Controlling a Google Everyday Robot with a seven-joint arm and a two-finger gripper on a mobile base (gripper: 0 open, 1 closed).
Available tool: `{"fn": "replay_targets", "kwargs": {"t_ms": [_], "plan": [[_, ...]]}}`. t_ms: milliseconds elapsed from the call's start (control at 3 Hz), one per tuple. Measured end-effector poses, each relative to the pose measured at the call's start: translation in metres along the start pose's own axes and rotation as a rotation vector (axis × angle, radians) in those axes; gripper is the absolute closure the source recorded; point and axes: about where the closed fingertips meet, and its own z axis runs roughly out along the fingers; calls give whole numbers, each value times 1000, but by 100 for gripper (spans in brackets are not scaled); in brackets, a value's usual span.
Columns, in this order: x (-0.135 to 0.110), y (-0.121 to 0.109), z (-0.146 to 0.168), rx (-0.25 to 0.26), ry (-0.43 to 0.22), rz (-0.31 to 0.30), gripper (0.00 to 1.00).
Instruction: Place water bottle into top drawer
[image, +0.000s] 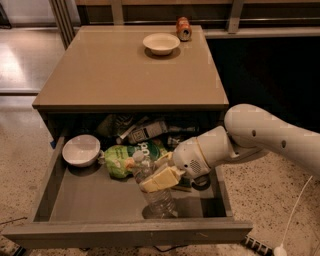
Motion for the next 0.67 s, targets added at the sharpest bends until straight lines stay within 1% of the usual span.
{"fn": "replay_targets", "kwargs": {"t_ms": [333, 667], "plan": [[16, 4, 18, -94, 23, 40, 100], [22, 6, 25, -134, 29, 53, 100]]}}
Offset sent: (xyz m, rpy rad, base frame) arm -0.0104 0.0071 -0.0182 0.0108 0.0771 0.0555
